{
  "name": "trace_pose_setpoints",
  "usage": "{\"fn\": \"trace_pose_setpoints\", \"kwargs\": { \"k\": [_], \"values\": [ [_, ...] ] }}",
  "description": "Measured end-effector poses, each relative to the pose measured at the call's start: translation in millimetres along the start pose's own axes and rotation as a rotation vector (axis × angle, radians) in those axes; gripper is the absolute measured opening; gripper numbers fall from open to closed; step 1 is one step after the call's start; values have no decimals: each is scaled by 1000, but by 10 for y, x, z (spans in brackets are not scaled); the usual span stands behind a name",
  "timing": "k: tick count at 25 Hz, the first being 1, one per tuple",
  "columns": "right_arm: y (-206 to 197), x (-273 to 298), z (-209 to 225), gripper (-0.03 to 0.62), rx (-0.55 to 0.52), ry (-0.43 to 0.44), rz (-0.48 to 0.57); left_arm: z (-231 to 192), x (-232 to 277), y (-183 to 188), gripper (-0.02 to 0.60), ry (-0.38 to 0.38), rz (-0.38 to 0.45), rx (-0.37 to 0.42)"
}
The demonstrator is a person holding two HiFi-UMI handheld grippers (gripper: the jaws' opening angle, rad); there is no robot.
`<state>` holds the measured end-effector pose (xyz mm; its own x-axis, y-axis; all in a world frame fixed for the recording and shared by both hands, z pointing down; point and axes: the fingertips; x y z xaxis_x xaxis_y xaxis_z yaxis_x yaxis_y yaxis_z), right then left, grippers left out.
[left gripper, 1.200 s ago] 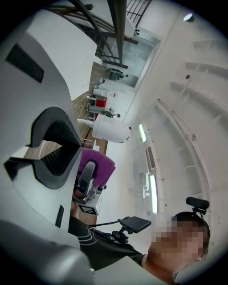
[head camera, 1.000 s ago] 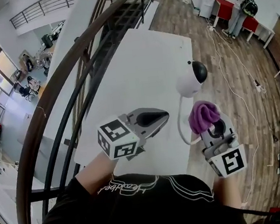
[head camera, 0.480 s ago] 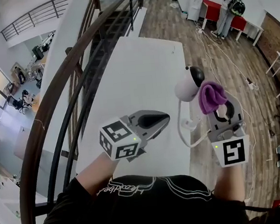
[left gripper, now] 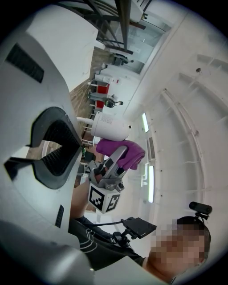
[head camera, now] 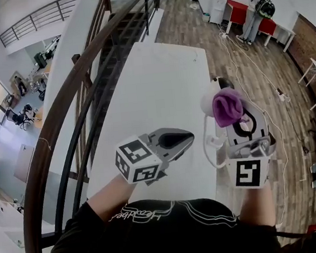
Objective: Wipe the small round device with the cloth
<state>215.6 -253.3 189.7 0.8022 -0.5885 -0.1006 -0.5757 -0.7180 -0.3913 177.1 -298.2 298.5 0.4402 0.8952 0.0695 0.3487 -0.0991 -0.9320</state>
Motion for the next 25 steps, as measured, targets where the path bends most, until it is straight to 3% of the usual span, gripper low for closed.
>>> {"fn": "trace_pose_setpoints", "kwargs": {
  "k": [17, 25],
  "values": [
    [10, 12, -641, 58, -86, 96, -40, -70, -260, -217, 8, 29, -8, -56],
    [-61, 26, -955, 58, -54, 172, -72, -154, -393, -363, 8, 51, 2, -93]
  ]
}}
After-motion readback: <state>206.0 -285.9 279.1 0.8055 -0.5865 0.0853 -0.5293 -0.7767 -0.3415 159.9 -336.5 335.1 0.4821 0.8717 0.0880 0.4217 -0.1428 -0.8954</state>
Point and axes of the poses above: the fingertips, and each gripper's own axes: x forward along the fingers, z to its right, y out of its top, and after that the axes turned 9 degrees about -x, right-handed
